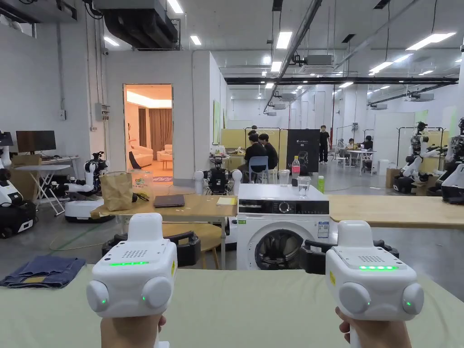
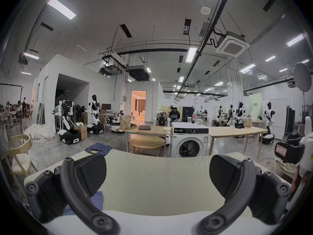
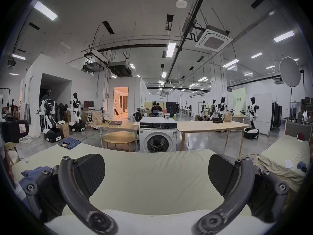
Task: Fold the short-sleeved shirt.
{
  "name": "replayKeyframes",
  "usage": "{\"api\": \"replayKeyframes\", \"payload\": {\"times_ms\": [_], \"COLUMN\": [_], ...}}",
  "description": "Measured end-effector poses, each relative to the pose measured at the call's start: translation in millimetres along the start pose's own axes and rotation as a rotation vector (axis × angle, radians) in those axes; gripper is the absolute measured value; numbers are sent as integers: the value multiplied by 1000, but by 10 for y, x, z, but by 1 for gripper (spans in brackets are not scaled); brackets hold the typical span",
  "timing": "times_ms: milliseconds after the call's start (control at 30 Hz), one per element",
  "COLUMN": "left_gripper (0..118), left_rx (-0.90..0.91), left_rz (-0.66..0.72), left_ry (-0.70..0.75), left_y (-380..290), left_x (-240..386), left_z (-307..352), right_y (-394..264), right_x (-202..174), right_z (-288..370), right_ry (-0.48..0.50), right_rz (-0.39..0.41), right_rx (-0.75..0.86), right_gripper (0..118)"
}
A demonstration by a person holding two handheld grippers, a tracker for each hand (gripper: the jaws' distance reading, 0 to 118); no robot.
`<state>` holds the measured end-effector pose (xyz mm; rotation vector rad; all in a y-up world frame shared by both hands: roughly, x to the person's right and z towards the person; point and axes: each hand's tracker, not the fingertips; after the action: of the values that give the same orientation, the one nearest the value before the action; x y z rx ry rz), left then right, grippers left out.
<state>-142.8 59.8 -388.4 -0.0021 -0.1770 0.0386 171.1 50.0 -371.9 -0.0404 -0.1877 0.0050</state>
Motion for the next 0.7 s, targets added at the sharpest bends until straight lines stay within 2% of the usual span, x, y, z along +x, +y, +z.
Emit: {"api": "replayKeyframes", "payload": {"times_ms": [333, 567, 600, 633, 667, 700], "left_gripper": [118, 118, 101, 47, 0, 0], "left_rx": [13, 10, 4, 7, 28, 16], "left_rz": [-21, -53, -54, -51, -42, -57], "left_ry": [-33, -40, -42, -56, -89, -74], "left_y": [-4, -6, -5, -6, -11, -6], "left_x": [91, 148, 146, 133, 124, 134], "left_z": [0, -9, -9, 14, 43, 29], "right_y": [-19, -41, -36, -38, -42, -24], "right_x": [-3, -10, 0, 13, 15, -16], "right_z": [-21, 7, 15, 43, 67, 43], "right_ry": [43, -1, 4, 14, 21, -36], "right_rz": [-9, 24, 28, 31, 33, 69], "right_rx": [-28, -24, -27, -18, 3, -18], "right_gripper": [118, 116, 89, 30, 0, 0]}}
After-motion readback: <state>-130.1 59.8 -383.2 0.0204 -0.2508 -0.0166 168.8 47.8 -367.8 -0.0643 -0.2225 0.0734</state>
